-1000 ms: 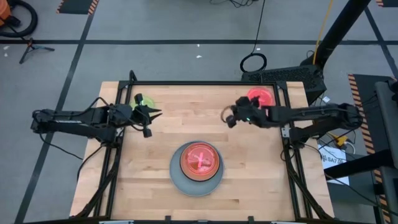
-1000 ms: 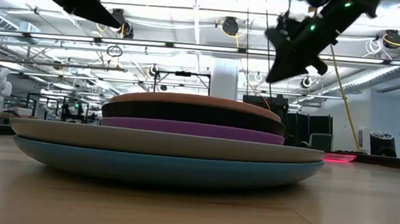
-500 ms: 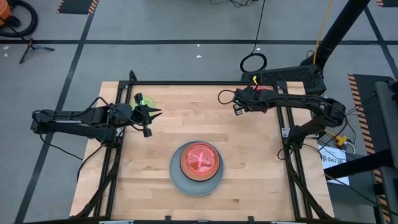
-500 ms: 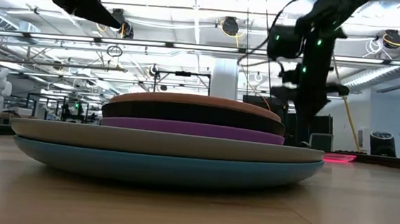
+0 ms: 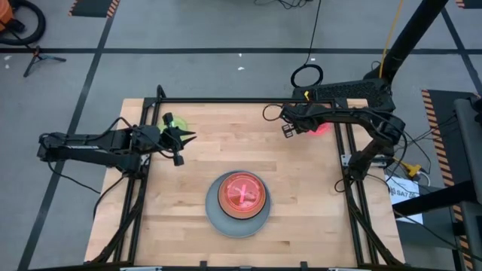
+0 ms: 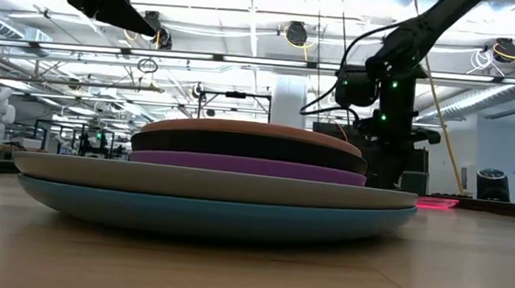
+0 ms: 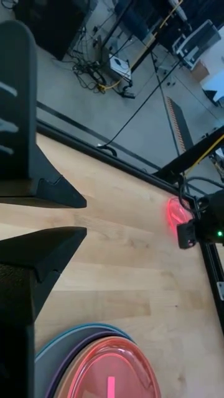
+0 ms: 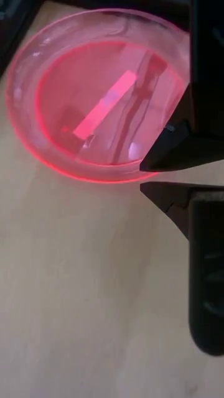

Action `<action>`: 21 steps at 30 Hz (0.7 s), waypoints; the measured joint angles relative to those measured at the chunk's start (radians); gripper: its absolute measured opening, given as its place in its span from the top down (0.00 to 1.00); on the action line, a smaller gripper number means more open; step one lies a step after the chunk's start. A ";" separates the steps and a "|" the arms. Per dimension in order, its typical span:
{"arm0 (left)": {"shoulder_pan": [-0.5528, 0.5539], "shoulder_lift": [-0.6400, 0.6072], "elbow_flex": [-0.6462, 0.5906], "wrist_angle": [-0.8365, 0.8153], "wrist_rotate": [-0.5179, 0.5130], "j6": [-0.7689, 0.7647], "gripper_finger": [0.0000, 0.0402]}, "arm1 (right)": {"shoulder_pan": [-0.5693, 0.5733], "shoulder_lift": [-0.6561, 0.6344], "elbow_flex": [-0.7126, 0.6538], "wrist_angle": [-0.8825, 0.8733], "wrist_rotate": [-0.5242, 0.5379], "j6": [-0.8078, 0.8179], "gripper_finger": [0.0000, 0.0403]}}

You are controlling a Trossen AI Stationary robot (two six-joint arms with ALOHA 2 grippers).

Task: Stack plastic plates
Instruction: Stack the red transparent plate on top of the red transparent plate

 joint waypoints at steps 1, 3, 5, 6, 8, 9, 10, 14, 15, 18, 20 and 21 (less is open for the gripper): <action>0.000 0.000 0.000 0.000 0.000 0.000 0.83 | -0.006 0.002 0.000 0.015 0.000 0.009 0.93; 0.000 0.000 0.000 0.000 0.000 0.000 0.83 | -0.020 0.005 0.000 0.026 -0.019 0.016 0.92; 0.000 0.000 0.000 0.000 0.000 0.000 0.83 | -0.034 0.004 0.000 0.033 -0.050 0.018 0.89; 0.000 0.000 0.000 0.000 0.000 0.000 0.83 | -0.039 0.004 0.000 0.035 -0.057 0.018 0.86; 0.000 0.000 0.000 0.000 0.000 0.001 0.83 | -0.046 0.004 0.000 0.036 -0.059 0.017 0.81; 0.000 0.000 0.000 0.000 0.000 0.003 0.83 | -0.047 0.004 0.000 0.036 -0.059 0.017 0.78; 0.000 0.000 0.000 0.000 0.000 0.006 0.83 | -0.047 0.004 0.000 0.039 -0.056 0.018 0.76; 0.000 0.000 0.000 0.001 0.000 0.006 0.83 | -0.047 0.005 0.000 0.055 -0.052 0.018 0.66; 0.000 0.000 0.000 0.001 0.000 0.006 0.83 | -0.047 0.005 0.000 0.060 -0.052 0.018 0.65; 0.000 0.000 0.000 0.001 0.000 0.006 0.83 | -0.047 0.005 0.000 0.080 -0.048 0.018 0.62; 0.000 0.000 0.000 0.001 0.000 0.007 0.83 | -0.047 0.005 0.000 0.097 -0.036 0.018 0.62; 0.000 0.000 0.000 0.001 0.000 0.006 0.83 | -0.047 0.005 0.000 0.102 -0.018 0.020 0.62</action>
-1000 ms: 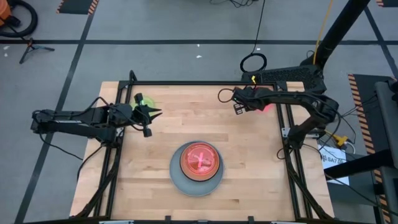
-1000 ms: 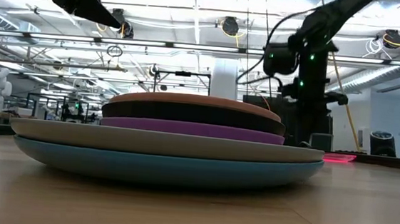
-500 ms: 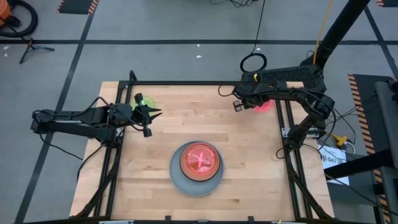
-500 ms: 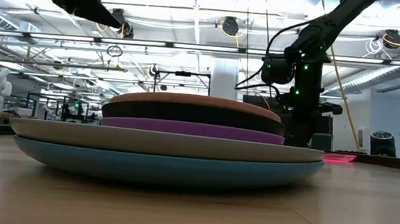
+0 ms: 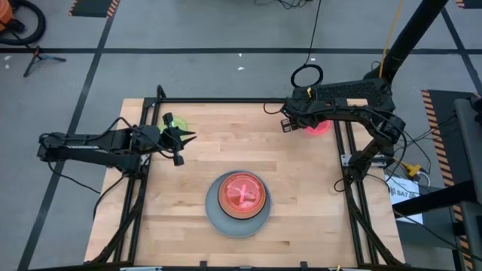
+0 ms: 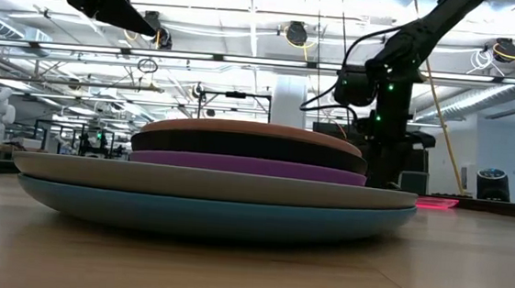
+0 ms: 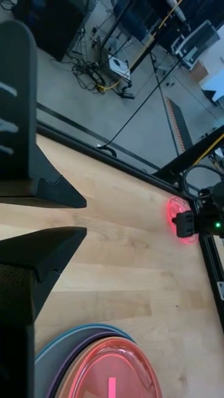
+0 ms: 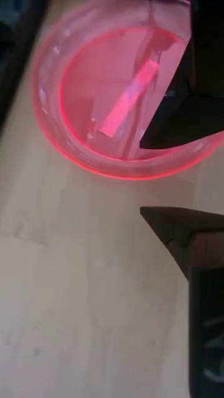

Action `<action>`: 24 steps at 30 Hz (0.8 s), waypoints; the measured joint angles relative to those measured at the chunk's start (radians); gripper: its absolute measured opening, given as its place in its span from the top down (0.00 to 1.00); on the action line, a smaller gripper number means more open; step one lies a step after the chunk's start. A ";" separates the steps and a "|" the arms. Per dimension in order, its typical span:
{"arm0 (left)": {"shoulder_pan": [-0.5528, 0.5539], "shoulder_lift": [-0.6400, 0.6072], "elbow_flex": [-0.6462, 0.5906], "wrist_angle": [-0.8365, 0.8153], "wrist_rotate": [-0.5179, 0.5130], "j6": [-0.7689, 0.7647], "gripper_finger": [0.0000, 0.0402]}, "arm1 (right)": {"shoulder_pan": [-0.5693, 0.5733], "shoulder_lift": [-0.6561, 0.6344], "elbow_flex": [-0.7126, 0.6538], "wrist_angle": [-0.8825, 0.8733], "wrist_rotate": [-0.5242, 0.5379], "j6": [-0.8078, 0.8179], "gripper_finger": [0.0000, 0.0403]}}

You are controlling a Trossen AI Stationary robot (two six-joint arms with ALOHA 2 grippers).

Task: Stack plastic plates
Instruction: Stack the red transparent plate on top of the red transparent plate

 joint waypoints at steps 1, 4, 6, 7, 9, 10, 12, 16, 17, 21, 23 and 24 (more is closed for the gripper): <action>0.000 0.000 0.000 0.000 0.000 0.000 0.83 | 0.001 0.000 0.000 0.003 0.018 0.003 0.62; 0.000 0.000 0.000 0.000 0.000 0.000 0.83 | 0.002 0.000 0.000 0.001 0.026 0.017 0.63; 0.000 0.000 0.000 0.000 0.000 0.000 0.83 | 0.002 0.000 0.000 0.002 0.026 0.022 0.63; 0.000 0.000 0.000 0.000 0.000 0.000 0.83 | 0.002 0.000 0.000 0.002 0.026 0.024 0.64; 0.000 0.000 0.000 0.000 0.000 0.000 0.83 | 0.002 0.000 -0.010 0.021 0.026 0.025 0.64; 0.000 0.000 0.000 0.000 0.000 0.000 0.83 | 0.002 0.000 -0.020 0.039 0.025 0.025 0.64; 0.000 0.000 0.000 0.000 0.000 0.000 0.83 | 0.002 0.000 -0.044 0.073 0.023 0.025 0.64; 0.000 0.000 0.000 0.000 0.000 0.001 0.83 | 0.002 0.000 -0.092 0.132 0.023 0.025 0.64; 0.000 0.000 0.000 0.000 0.000 0.001 0.83 | 0.002 0.000 -0.102 0.139 0.023 0.025 0.64; 0.000 0.000 0.000 0.000 0.000 0.003 0.83 | 0.002 0.000 -0.141 0.184 0.024 0.025 0.64; 0.000 0.000 0.000 0.000 0.000 0.003 0.83 | 0.002 0.000 -0.160 0.203 0.024 0.025 0.64; 0.000 0.000 0.000 0.000 0.000 0.003 0.83 | 0.002 0.000 -0.167 0.210 0.024 0.025 0.64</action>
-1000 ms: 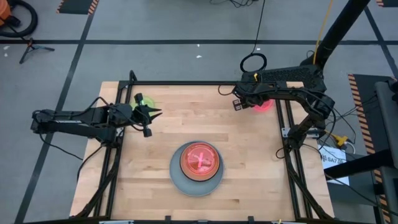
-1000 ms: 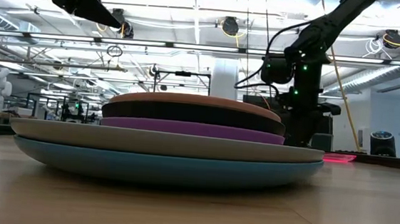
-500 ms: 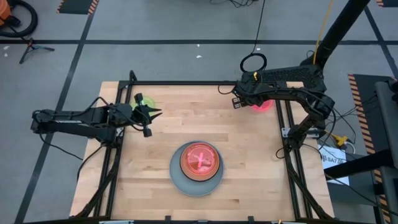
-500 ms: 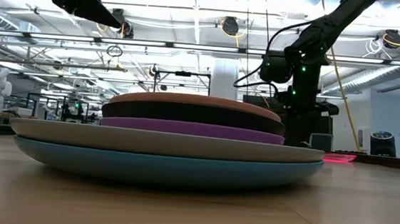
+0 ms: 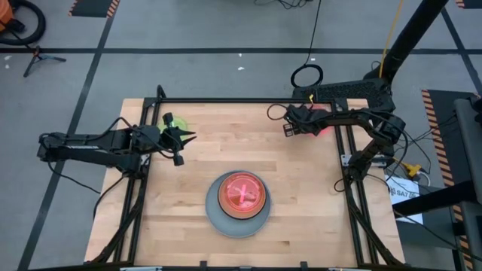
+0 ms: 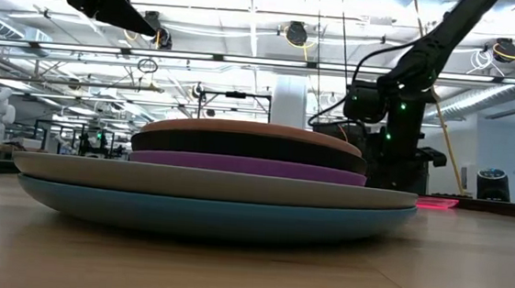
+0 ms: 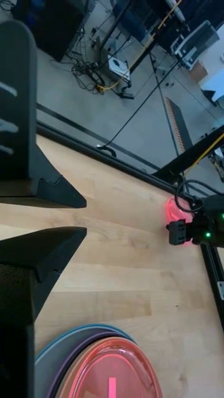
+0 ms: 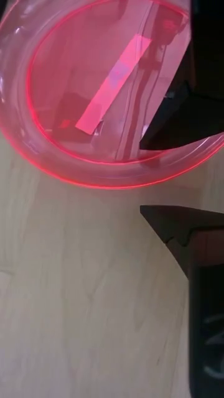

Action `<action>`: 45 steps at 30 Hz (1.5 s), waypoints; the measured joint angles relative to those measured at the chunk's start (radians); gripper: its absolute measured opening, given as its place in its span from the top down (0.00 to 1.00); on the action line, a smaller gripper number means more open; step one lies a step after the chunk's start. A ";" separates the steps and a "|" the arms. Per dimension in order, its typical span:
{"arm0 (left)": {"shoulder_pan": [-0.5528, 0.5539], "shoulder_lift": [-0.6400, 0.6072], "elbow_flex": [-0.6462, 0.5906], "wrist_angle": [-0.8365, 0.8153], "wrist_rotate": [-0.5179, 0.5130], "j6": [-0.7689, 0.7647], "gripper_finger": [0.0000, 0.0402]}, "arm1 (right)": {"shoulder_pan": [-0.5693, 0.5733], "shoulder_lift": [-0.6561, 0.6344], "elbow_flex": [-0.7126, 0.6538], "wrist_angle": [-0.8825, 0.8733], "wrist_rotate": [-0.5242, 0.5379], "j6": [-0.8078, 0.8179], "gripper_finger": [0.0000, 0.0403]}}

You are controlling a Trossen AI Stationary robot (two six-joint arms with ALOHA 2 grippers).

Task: Stack plastic plates
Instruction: Stack the red transparent plate on top of the red transparent plate

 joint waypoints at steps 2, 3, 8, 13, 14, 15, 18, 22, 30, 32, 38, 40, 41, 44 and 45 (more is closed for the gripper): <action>0.000 0.000 0.000 0.000 0.000 0.000 0.83 | 0.000 -0.001 -0.010 0.011 0.001 0.000 0.64; 0.000 0.000 0.000 0.000 0.000 0.000 0.83 | 0.000 -0.001 -0.012 0.013 0.001 0.000 0.64; 0.000 0.000 0.000 0.001 0.000 0.000 0.83 | 0.000 -0.002 -0.015 0.013 0.001 -0.001 0.65; 0.000 0.000 0.000 0.001 0.000 0.000 0.83 | 0.000 -0.001 -0.015 0.013 0.000 -0.006 0.71; 0.000 0.000 0.000 0.001 0.000 0.000 0.83 | 0.000 -0.001 -0.015 0.013 -0.001 -0.007 0.72; 0.000 0.000 0.000 0.001 0.000 0.000 0.83 | 0.000 -0.001 -0.015 0.013 -0.001 -0.007 0.74; 0.000 0.000 0.000 0.000 0.000 0.000 0.83 | 0.001 -0.001 -0.015 0.013 -0.002 -0.008 0.79; 0.000 0.000 0.000 0.001 0.000 0.000 0.83 | 0.000 -0.001 -0.015 0.013 -0.002 -0.023 0.86; 0.000 0.000 0.000 0.001 0.000 0.000 0.83 | 0.000 0.000 -0.016 0.011 0.000 -0.082 0.96; 0.000 0.000 0.000 0.001 0.000 0.001 0.83 | 0.005 -0.001 -0.016 0.011 0.002 -0.092 0.97; 0.000 0.000 0.000 0.001 0.000 0.007 0.83 | 0.046 -0.029 -0.016 0.009 -0.004 -0.114 0.99; 0.000 0.000 0.000 0.001 0.000 0.007 0.83 | 0.069 -0.055 -0.016 0.010 -0.005 -0.123 0.99; 0.000 0.000 0.000 0.001 0.000 0.007 0.83 | 0.082 -0.067 -0.014 0.010 -0.005 -0.130 0.99; 0.000 0.000 0.000 0.001 0.000 0.007 0.83 | 0.133 -0.101 0.002 -0.001 -0.005 -0.140 0.99; 0.000 0.000 0.000 0.001 0.000 0.007 0.83 | 0.154 -0.110 0.011 0.001 -0.005 -0.149 0.99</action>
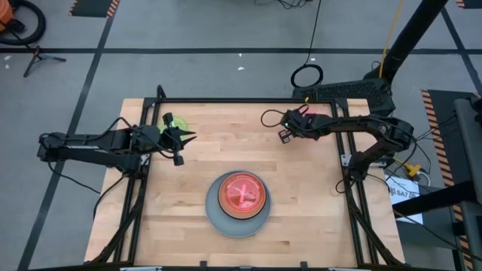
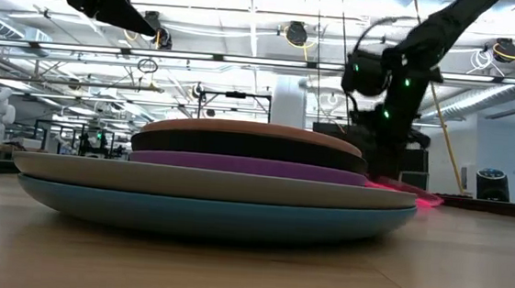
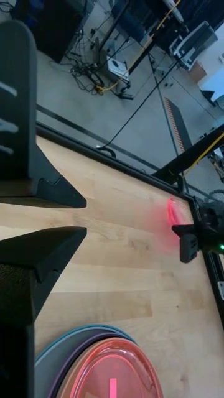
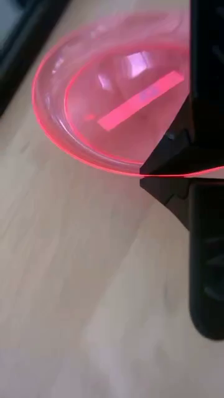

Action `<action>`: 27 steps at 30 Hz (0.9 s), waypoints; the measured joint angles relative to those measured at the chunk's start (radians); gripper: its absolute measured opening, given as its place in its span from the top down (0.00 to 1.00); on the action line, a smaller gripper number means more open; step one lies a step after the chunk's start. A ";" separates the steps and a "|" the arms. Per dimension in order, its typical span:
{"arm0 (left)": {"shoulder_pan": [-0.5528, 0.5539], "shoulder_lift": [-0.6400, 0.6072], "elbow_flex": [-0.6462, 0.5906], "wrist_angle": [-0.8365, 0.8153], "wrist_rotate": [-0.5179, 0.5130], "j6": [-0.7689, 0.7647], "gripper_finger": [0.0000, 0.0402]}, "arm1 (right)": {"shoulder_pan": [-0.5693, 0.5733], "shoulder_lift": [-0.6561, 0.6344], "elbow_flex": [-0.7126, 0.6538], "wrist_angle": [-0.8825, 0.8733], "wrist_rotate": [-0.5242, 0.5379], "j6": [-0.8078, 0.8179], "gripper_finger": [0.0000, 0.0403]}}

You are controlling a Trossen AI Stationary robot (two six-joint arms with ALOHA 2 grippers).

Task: Stack plastic plates
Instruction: Stack the red transparent plate on top of the red transparent plate

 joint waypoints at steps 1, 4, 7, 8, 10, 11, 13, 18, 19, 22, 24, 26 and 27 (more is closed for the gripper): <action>0.000 0.000 0.000 0.000 0.000 0.000 0.83 | 0.022 -0.009 0.010 0.001 0.000 -0.009 0.99; 0.000 0.000 0.000 0.006 0.000 0.000 0.83 | 0.094 -0.018 0.050 -0.004 0.000 -0.025 0.99; 0.000 0.000 0.000 0.020 0.000 -0.001 0.83 | 0.171 -0.018 0.100 -0.005 0.000 -0.047 0.99; 0.000 0.000 0.000 0.022 0.000 -0.001 0.83 | 0.198 -0.018 0.116 -0.001 0.000 -0.056 1.00; 0.000 0.000 0.000 0.022 0.000 -0.001 0.83 | 0.258 -0.018 0.145 0.004 0.001 -0.073 1.00; 0.000 0.000 0.000 0.022 0.000 -0.001 0.83 | 0.288 -0.018 0.162 0.004 0.000 -0.083 1.00; 0.000 0.000 0.000 0.022 0.000 -0.001 0.83 | 0.351 -0.018 0.197 0.008 -0.001 -0.117 1.00; 0.000 0.000 0.000 0.023 0.000 -0.003 0.83 | 0.512 -0.017 0.249 0.062 -0.129 -0.235 1.00; 0.000 0.000 0.000 0.023 0.000 -0.003 0.83 | 0.545 -0.017 0.253 0.085 -0.160 -0.254 1.00; 0.000 0.000 0.000 0.023 0.000 -0.003 0.83 | 0.629 -0.017 0.254 0.150 -0.234 -0.278 1.00; 0.000 0.000 0.000 0.023 0.000 -0.004 0.83 | 0.685 -0.011 0.254 0.189 -0.237 -0.279 1.00; 0.000 0.000 0.000 0.023 0.000 -0.007 0.83 | 0.739 -0.008 0.254 0.228 -0.240 -0.283 1.00; 0.000 0.000 0.000 0.023 0.000 -0.007 0.83 | 0.762 -0.006 0.254 0.248 -0.240 -0.283 1.00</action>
